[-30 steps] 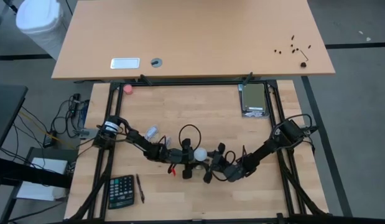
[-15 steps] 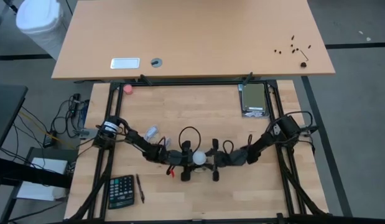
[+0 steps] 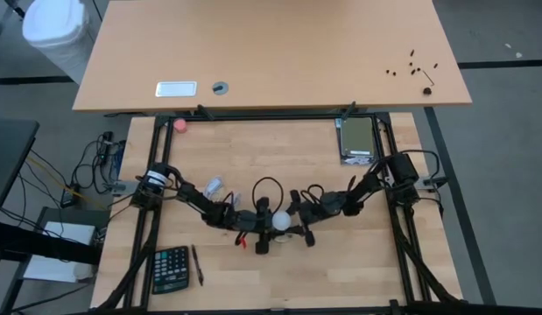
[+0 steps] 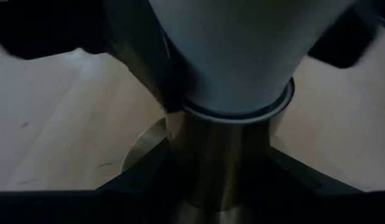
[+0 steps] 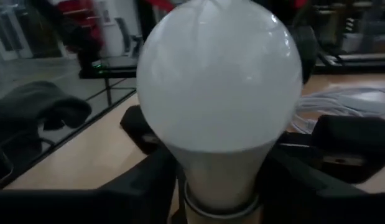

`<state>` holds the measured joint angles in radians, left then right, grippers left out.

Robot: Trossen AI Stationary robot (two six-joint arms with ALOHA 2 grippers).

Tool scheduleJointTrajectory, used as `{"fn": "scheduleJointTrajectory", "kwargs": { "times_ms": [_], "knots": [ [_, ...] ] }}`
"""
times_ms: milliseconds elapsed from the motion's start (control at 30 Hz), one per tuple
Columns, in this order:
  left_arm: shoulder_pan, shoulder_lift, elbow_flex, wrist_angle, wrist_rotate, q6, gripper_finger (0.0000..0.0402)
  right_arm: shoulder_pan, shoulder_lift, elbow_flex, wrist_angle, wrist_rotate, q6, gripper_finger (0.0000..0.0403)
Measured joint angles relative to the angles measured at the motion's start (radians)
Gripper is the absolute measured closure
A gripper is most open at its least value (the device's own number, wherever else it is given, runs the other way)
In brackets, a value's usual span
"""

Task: Screw lightbulb
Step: Remove the lightbulb from the lamp

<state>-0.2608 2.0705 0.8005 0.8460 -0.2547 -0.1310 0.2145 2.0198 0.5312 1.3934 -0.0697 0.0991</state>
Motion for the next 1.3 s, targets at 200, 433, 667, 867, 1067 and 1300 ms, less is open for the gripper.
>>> {"fn": "scheduleJointTrajectory", "kwargs": {
  "times_ms": [200,433,667,867,1067,1300],
  "knots": [
    [0.005,0.001,0.0,-0.001,-0.015,-0.002,0.0206,0.135,-0.031,-0.008,-0.039,0.385,0.023,0.0145],
    [0.005,0.001,0.0,-0.001,-0.013,-0.001,0.0206,0.323,-0.03,0.106,-0.209,0.926,0.033,0.0138],
    [0.003,0.0,0.0,0.0,-0.012,-0.003,0.0206,0.326,-0.024,0.221,-0.446,1.06,0.123,0.0137],
    [0.004,0.0,0.0,-0.001,-0.011,-0.006,0.0206,0.295,-0.024,0.22,-0.478,1.072,0.19,0.0137],
    [0.005,0.0,0.0,-0.002,-0.014,-0.007,0.0206,0.332,-0.026,0.189,-0.475,1.147,0.226,0.0137],
    [0.002,0.0,0.0,-0.003,-0.01,-0.004,0.0206,0.455,-0.026,0.14,-0.488,1.527,0.282,0.0146]
  ]
}}
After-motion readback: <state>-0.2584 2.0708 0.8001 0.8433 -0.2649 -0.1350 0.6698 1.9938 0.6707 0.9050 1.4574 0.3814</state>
